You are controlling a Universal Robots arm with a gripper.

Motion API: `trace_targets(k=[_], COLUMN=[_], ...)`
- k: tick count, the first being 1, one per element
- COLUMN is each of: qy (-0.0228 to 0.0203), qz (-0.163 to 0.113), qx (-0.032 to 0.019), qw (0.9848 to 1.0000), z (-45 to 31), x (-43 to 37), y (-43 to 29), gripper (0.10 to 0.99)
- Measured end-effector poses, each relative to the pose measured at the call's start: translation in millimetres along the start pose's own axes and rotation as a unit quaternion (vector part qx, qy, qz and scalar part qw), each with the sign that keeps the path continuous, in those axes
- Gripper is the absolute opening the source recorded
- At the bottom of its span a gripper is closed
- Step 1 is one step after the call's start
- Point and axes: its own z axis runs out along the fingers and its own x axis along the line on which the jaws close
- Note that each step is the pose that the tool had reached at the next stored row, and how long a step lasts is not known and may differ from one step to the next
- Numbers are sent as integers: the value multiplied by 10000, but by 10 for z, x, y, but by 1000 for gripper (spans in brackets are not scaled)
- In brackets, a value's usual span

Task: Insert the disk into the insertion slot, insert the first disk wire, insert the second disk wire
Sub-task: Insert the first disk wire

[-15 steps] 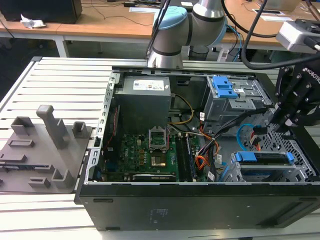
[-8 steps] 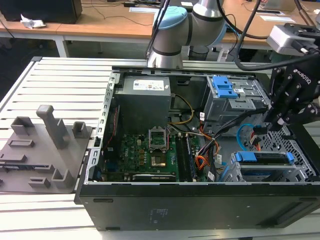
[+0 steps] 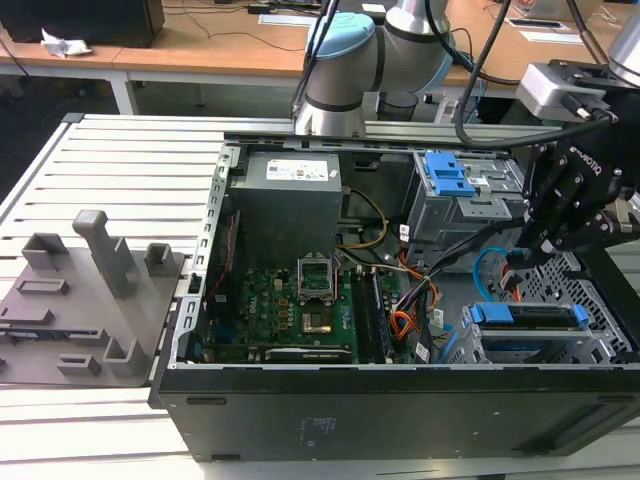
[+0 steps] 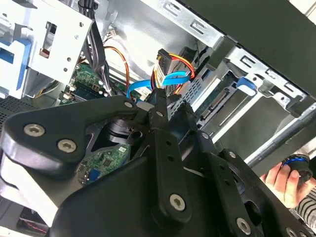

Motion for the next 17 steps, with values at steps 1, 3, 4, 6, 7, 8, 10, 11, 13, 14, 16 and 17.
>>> trace_targets(k=[1,3,4,6,7,8,10,11,13,14,16,17], qy=[6,24,33,33,32,33,32,33,32,32,32,32], qz=[0,0,1,2,2,2,2,1,1,1,2,2], qx=[0,0,0,0,0,0,0,0,0,0,0,0], qw=[10000,10000,10000,10000,10000,10000,10000,10000,10000,10000,10000,10000], z=[12,41,51,52,52,52,52,53,53,53,54,55], x=[-2,-4,-4,-3,-4,-4,-4,-4,-4,-4,-4,-4], y=[1,-1,-1,-1,-1,-1,-1,-1,-1,-1,-1,-4], gripper=[302,302,302,302,286,286,220,161,161,161,161,161])
